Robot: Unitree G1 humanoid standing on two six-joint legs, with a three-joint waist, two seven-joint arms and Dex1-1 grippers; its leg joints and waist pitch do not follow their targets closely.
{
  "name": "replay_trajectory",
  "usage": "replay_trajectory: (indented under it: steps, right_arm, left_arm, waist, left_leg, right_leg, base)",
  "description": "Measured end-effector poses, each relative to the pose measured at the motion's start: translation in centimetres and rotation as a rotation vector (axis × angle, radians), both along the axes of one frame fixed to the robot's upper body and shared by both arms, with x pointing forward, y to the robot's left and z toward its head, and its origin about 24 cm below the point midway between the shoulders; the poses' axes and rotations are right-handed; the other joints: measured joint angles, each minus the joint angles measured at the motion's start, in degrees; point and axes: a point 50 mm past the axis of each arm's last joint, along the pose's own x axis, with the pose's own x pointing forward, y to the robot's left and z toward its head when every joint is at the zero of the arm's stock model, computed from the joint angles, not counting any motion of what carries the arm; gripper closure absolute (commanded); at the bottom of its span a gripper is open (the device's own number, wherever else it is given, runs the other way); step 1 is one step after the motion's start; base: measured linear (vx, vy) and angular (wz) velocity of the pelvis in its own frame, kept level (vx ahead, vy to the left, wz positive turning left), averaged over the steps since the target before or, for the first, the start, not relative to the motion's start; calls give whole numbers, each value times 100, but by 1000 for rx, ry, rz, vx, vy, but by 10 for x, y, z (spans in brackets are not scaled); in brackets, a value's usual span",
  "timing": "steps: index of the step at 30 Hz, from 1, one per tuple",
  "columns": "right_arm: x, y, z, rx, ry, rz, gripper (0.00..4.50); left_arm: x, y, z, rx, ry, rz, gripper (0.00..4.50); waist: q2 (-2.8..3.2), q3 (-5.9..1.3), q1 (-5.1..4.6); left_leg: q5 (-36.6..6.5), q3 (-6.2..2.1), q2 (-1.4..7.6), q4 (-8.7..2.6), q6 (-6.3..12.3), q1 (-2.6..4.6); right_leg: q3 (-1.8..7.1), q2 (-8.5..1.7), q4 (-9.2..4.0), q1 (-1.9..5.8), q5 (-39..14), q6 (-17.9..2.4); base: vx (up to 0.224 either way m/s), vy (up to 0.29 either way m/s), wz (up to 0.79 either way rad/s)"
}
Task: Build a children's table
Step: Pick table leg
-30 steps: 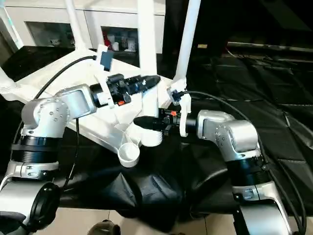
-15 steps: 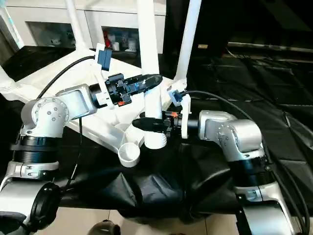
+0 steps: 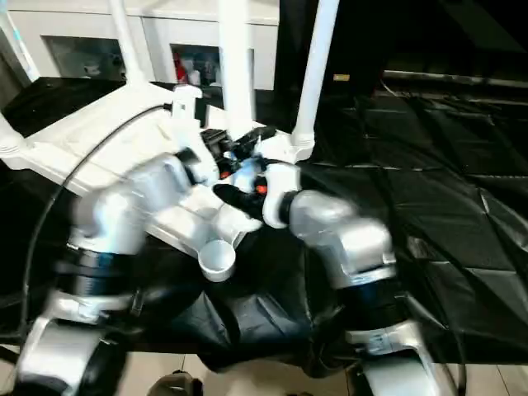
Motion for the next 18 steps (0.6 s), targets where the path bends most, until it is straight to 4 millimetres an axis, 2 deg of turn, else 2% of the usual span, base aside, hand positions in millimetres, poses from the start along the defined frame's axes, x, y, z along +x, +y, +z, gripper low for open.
replay_trajectory:
  steps: [2,4,8,12,14,18]
  right_arm:
    - [1,3,0,-15,-12,-29,254]
    - [1,5,-1,-22,-17,-51,254]
    - [1,9,-1,-39,-27,-67,254]
    - [1,11,0,-50,-51,-71,254]
    - [-1,10,1,-43,-59,-64,198]
    - [-5,2,3,-10,-34,20,175]
  left_arm:
    - [1,-1,0,-9,7,43,190]
    - [2,0,0,-11,13,90,225]
    - [4,2,0,-8,21,151,251]
    - [4,3,1,-22,13,157,256]
    - [3,3,2,-19,-2,137,257]
    - [2,13,3,4,-24,67,258]
  waist:
    - [0,0,-3]
    - [0,0,-10]
    - [1,0,-11]
    - [1,0,-15]
    - [1,0,-14]
    - [2,0,-15]
  left_leg:
    - [0,0,0,0,0,0]
    - [0,0,0,-1,0,0]
    - [0,0,-1,-7,0,1]
    - [0,0,-2,-11,0,0]
    - [0,0,-2,-12,0,-1]
    - [0,0,-2,-16,0,2]
  right_leg:
    - [0,0,-1,0,0,1]
    - [0,0,-1,-1,0,2]
    - [0,0,-4,-2,0,5]
    - [0,0,-11,-2,1,8]
    - [0,1,-12,-2,1,8]
    - [1,2,-11,-2,2,7]
  base:
    - [0,0,0]
    - [0,0,0]
    - [0,0,0]
    - [0,0,0]
    - [0,0,0]
    - [0,0,0]
